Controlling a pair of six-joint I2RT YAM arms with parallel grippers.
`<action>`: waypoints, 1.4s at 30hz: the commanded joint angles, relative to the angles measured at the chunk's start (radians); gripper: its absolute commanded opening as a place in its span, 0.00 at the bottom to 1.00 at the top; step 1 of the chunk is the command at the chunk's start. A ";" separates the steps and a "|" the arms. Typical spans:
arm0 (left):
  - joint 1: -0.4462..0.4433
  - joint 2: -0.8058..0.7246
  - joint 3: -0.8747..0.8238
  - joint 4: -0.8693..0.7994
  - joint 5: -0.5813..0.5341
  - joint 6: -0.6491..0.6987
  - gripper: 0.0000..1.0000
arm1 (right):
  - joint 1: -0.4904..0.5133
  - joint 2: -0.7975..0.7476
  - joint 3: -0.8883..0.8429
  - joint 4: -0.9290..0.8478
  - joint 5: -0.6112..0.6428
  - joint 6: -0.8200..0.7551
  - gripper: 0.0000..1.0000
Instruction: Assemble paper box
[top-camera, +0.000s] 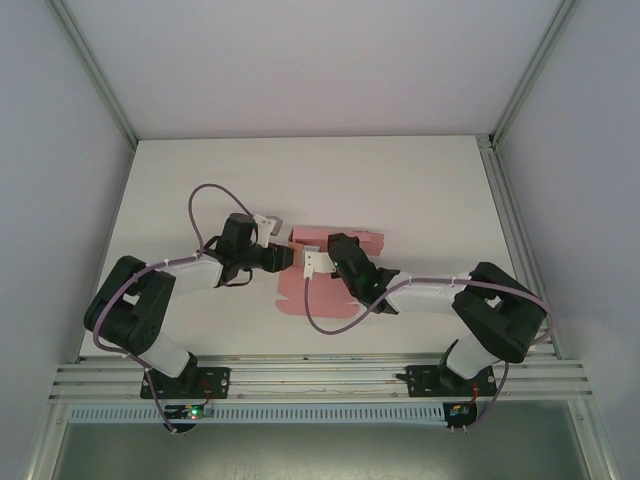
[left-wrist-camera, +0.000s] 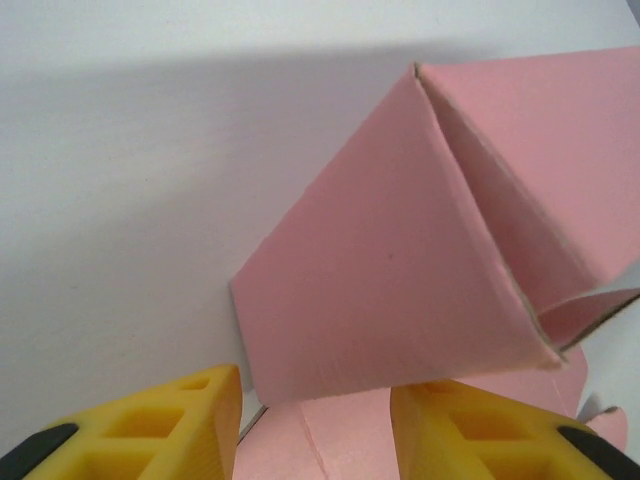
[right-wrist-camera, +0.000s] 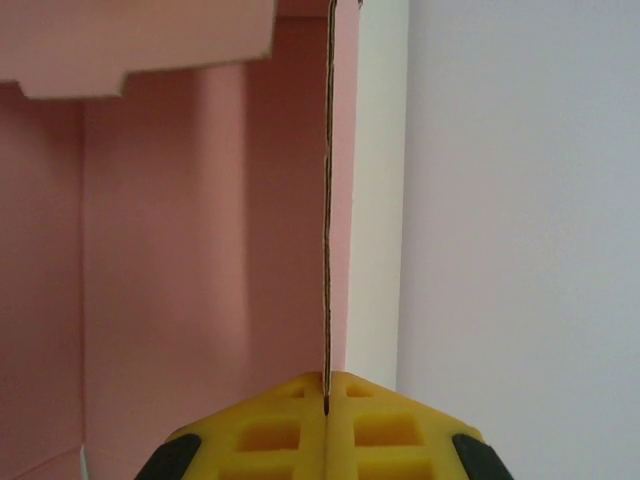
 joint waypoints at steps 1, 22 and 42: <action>-0.025 0.018 0.025 0.078 -0.079 0.026 0.44 | 0.030 -0.017 -0.012 -0.086 -0.010 0.044 0.00; -0.140 0.105 0.007 0.267 -0.613 -0.094 0.18 | 0.052 0.045 0.057 -0.205 -0.037 0.170 0.00; -0.187 0.161 0.106 -0.022 -1.003 -0.187 0.15 | -0.009 0.024 0.164 -0.524 -0.134 0.278 0.00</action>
